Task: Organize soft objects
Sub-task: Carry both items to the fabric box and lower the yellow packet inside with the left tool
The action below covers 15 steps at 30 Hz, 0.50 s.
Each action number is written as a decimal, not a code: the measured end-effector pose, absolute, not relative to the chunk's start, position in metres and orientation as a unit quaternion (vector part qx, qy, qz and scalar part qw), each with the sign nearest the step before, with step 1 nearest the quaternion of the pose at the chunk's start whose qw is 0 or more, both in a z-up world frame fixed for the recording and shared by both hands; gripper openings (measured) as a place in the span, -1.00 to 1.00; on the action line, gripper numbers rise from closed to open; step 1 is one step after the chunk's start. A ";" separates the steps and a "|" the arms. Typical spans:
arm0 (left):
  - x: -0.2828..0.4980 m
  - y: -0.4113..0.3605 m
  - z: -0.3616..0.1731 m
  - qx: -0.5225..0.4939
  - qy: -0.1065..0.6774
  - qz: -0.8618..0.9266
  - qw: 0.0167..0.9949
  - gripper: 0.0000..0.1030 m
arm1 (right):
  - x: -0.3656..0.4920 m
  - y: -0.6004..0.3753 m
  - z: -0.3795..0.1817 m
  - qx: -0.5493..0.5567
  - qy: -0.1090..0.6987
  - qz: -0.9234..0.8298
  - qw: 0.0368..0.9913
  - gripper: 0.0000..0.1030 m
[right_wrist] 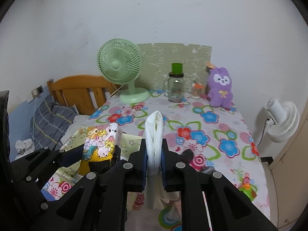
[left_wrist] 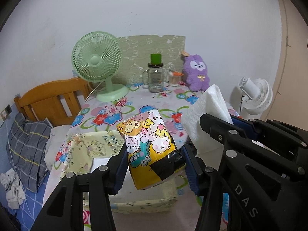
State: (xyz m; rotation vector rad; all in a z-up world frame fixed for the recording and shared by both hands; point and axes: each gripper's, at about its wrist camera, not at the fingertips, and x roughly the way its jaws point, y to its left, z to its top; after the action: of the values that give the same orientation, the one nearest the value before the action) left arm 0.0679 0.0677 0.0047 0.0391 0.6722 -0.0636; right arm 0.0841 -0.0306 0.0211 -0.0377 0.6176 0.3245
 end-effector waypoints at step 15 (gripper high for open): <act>0.090 0.121 -0.016 -0.002 0.361 0.014 0.932 0.07 | 0.117 0.030 0.003 -0.038 0.326 0.224 0.918 -0.71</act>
State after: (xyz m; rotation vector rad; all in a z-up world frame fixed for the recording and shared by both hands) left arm 0.0903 0.1214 -0.0156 -0.0032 0.7389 0.0295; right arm 0.1175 0.0300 0.0027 -0.0777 0.6714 0.4607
